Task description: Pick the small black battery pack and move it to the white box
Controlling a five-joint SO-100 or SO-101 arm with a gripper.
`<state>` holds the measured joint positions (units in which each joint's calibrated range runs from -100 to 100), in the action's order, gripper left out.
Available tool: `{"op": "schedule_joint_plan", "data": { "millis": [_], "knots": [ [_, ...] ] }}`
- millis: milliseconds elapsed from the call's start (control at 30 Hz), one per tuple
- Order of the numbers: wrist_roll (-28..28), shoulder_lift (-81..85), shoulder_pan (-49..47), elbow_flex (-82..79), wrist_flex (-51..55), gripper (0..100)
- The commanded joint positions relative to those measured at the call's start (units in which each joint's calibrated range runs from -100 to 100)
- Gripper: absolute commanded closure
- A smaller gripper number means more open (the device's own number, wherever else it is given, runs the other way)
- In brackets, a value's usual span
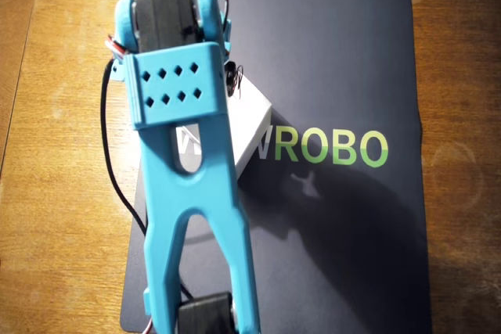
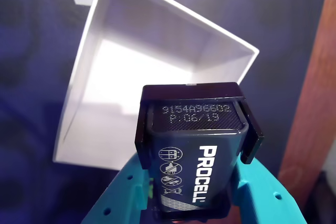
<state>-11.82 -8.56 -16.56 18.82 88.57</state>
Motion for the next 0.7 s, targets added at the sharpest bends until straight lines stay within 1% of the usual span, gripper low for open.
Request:
{"op": "schedule_joint_plan", "data": {
  "millis": [0, 33, 133, 200, 367, 667],
  "knots": [
    [-0.3, -1.1, -0.4, 3.7, 0.2, 92],
    [-1.1, -1.6, -0.3, 3.7, 0.0, 92],
    [-6.6, -3.0, -0.3, 3.7, -0.1, 92],
    [-8.5, -4.0, -0.4, 3.7, -0.1, 92],
    [-9.9, -6.0, -0.3, 3.0, -3.2, 92],
    [-9.9, -9.6, -0.2, 2.7, -4.9, 92]
  ]
}}
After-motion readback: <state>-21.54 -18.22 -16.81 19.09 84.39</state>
